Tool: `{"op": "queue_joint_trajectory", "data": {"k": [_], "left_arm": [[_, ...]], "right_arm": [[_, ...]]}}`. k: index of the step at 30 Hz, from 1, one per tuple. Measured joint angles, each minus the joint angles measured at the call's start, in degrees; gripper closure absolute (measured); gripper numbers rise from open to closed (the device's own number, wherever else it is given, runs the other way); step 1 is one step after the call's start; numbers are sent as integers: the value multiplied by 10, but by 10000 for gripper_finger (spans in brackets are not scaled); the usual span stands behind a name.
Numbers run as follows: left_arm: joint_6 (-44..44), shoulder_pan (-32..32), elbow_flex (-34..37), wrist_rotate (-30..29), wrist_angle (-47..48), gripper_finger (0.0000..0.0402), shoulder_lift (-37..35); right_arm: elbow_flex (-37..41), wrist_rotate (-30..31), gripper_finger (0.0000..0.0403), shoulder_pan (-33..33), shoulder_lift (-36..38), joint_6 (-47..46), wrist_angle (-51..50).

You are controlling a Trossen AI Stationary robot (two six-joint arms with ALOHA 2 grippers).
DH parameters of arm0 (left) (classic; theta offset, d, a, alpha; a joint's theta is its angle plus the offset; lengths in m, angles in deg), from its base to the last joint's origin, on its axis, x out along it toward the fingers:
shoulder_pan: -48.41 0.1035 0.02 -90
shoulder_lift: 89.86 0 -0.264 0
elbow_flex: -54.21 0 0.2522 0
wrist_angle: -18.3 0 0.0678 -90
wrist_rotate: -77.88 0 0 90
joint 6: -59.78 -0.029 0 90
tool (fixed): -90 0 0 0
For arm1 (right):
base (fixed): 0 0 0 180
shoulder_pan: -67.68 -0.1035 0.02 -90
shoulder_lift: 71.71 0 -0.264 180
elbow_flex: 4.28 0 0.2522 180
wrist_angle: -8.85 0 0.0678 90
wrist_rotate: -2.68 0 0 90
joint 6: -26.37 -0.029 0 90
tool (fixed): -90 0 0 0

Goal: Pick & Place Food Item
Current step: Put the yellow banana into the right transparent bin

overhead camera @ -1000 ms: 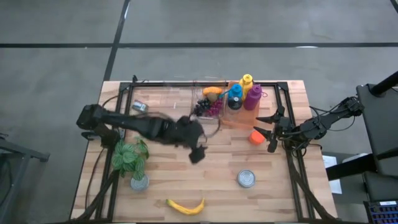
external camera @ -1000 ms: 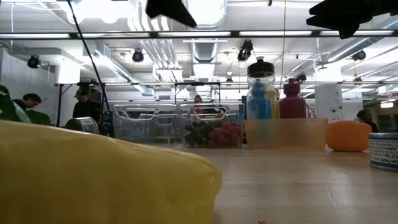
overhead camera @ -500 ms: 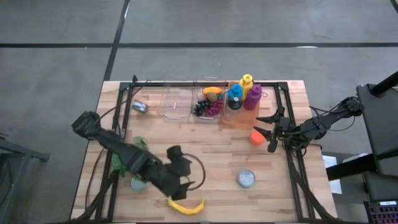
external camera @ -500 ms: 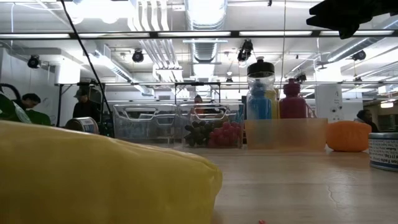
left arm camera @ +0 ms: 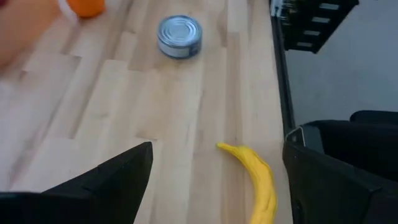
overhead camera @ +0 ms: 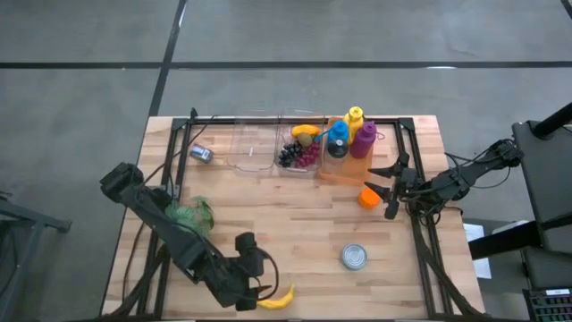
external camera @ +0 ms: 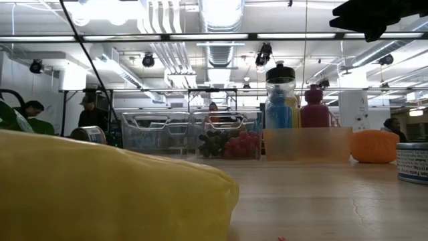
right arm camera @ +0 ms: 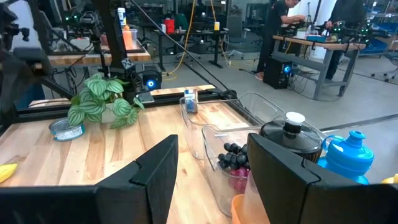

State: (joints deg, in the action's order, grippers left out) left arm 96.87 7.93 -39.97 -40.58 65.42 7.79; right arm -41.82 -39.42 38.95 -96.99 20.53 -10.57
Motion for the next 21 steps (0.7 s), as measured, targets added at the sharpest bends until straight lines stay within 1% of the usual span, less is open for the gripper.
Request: {"op": "queue_joint_trajectory", "data": {"k": [9,21], "left_arm": [[-1,-21,76,41,-94,37,0],[3,-53,174,49,-220,37,0]], "right_arm": [[0,0,213,0,0,0,0],[0,0,213,0,0,-1,0]]}}
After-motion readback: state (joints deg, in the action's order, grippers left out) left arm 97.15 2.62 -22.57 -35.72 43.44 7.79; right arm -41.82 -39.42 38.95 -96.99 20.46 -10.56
